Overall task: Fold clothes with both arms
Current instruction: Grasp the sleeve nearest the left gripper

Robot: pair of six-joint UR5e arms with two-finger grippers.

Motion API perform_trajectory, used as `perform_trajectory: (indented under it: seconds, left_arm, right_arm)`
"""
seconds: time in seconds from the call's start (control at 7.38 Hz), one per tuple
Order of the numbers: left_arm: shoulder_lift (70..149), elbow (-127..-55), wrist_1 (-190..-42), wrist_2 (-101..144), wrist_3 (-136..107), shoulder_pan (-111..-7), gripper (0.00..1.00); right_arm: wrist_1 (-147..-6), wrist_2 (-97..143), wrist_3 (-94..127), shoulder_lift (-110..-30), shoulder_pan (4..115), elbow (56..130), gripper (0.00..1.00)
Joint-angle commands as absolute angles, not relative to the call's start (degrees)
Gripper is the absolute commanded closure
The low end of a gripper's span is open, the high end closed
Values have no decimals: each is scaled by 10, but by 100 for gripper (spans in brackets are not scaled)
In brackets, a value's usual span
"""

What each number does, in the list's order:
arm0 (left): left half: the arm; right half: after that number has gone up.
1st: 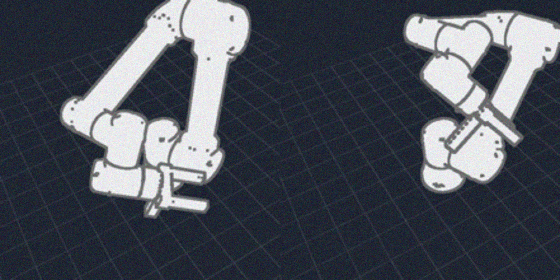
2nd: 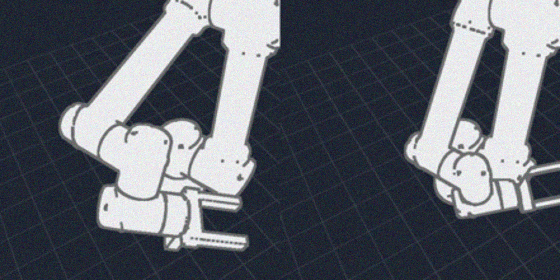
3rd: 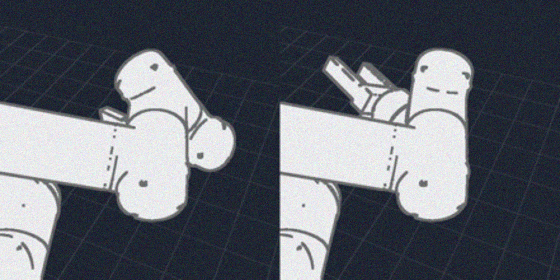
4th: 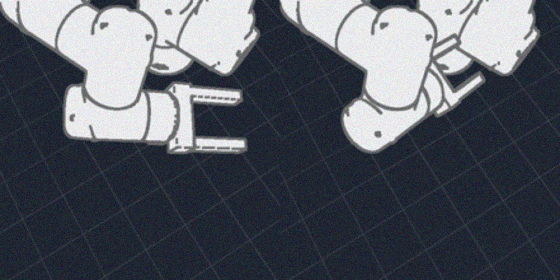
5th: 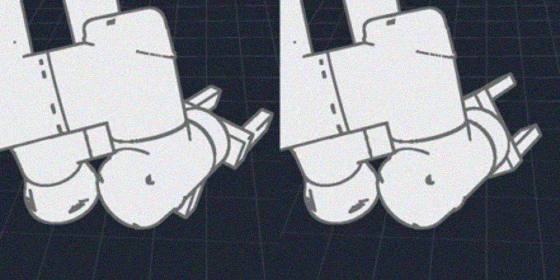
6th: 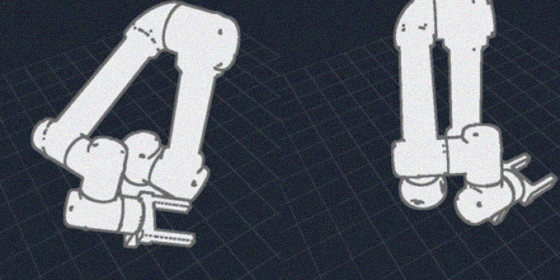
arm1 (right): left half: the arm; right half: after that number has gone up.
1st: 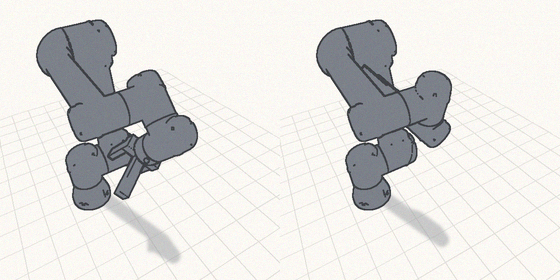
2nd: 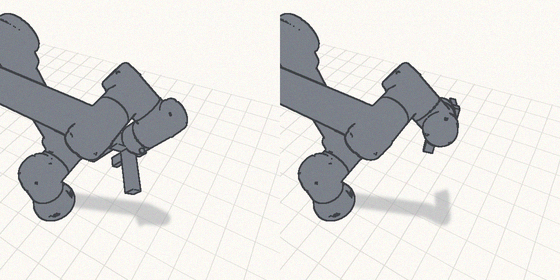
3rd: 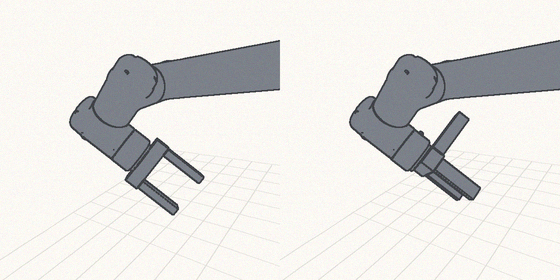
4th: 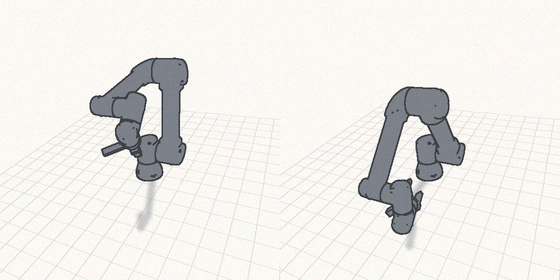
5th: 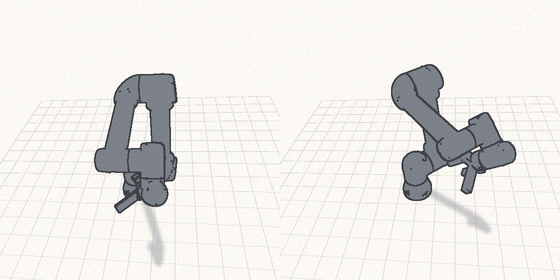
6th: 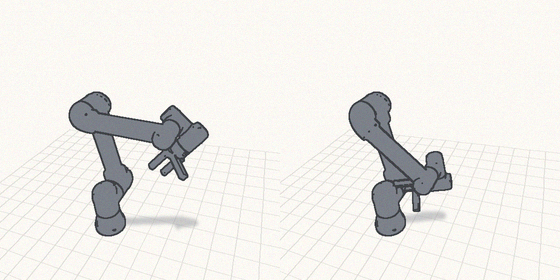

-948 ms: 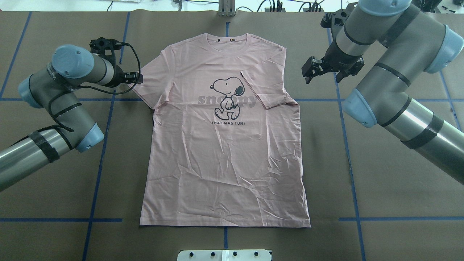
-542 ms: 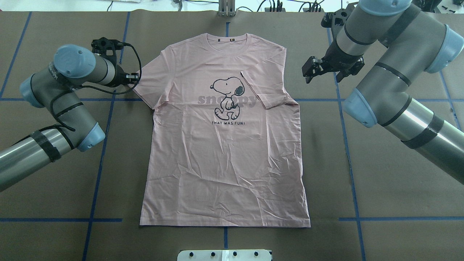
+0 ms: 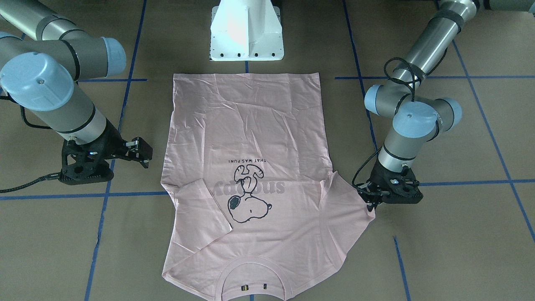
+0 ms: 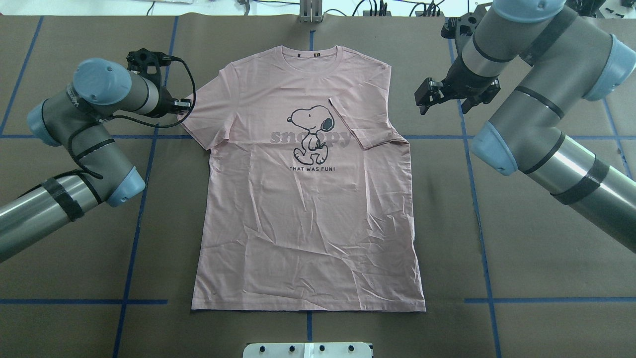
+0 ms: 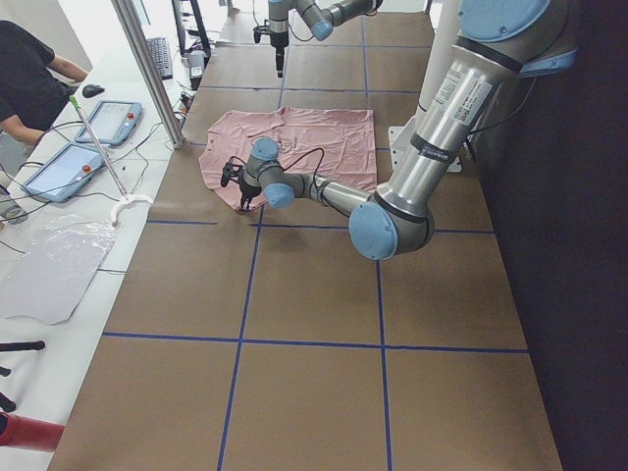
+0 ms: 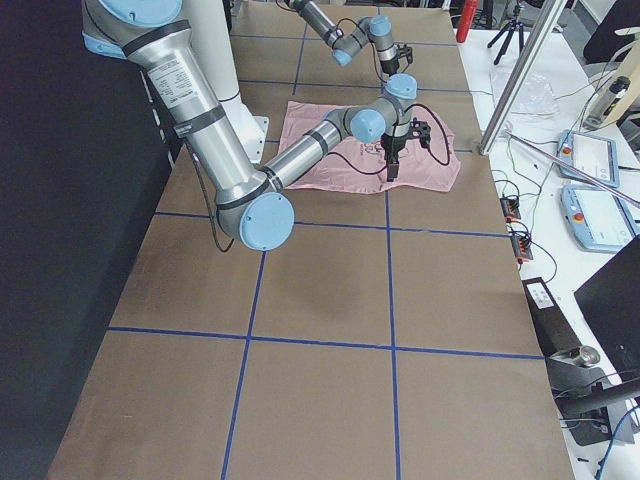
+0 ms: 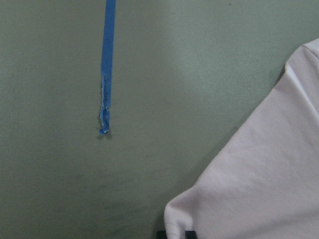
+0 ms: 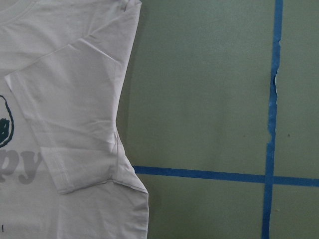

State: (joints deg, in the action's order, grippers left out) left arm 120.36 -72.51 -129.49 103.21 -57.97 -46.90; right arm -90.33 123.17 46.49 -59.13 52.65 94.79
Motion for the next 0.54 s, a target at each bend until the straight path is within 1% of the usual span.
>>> perform_trajectory:
  seconds: [0.0, 0.14, 0.27, 0.41]
  left_arm:
    - [1215, -804, -1219, 1047, -593, -469, 100]
    - [1239, -816, -1188, 1049, -652, -467, 100]
    - [1267, -804, -1189, 1049, -727, -430, 100]
    - [1318, -754, -1194, 1045, -769, -406, 100]
  right_arm:
    - [-903, 1231, 465, -592, 526, 947, 0]
    - [-903, 1231, 465, -594, 526, 947, 0]
    - [-903, 1230, 465, -596, 526, 947, 0]
    - [-903, 1231, 465, -601, 527, 950, 0]
